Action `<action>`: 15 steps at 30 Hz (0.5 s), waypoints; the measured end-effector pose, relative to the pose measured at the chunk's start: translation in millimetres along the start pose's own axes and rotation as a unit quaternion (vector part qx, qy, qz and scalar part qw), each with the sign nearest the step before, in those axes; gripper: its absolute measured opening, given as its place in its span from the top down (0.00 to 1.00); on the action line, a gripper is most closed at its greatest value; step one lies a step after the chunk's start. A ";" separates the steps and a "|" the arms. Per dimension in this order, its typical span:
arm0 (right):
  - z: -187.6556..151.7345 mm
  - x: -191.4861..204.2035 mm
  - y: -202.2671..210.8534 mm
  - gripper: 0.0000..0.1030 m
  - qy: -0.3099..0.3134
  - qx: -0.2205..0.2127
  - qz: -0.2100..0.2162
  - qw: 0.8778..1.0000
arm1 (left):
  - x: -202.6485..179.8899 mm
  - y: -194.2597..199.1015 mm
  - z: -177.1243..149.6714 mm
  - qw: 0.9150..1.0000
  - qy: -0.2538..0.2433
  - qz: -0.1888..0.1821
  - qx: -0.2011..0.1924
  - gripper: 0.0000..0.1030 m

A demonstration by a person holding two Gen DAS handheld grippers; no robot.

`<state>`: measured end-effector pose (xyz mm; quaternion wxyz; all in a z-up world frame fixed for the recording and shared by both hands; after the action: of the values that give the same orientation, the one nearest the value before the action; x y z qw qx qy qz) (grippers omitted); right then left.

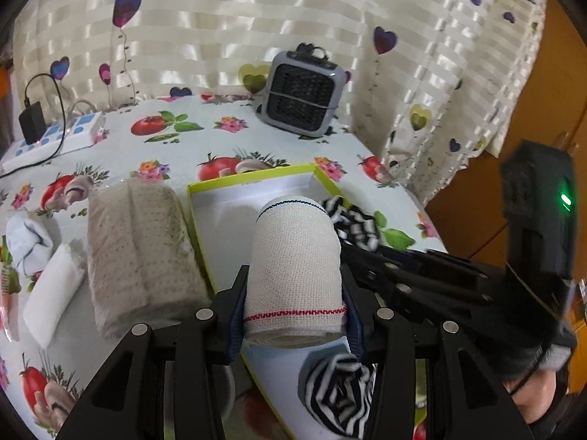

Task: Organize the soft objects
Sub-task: 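Lower the bandage roll and striped sock into the tray and open both tools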

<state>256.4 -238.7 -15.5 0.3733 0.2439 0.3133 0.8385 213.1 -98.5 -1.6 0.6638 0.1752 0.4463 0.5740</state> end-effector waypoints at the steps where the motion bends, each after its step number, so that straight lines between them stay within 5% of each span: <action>1: -1.2 -1.4 1.7 0.80 0.000 -0.004 0.000 1.000 | 0.1 -2.7 2.0 1.000 0.002 0.000 0.002 0.58; 15: -16.6 -5.8 37.6 0.66 -0.016 -0.041 -0.007 0.999 | 5.8 -19.3 19.1 0.999 0.036 -0.007 0.014 0.58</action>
<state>231.4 -268.6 -1.3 0.3934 0.2393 0.2743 0.8442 239.6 -93.1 -7.9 0.6487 0.1602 0.4792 0.5691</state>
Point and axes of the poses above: each gripper's, at about its wrist camera, not at the fingertips, and y roughly against the way its jaws point, x to its left, z to its top, the point moved 2 cm from there along -y, roughly the way its jaws point, and after that the axes turned 15 degrees about y, right-handed, at the moved point
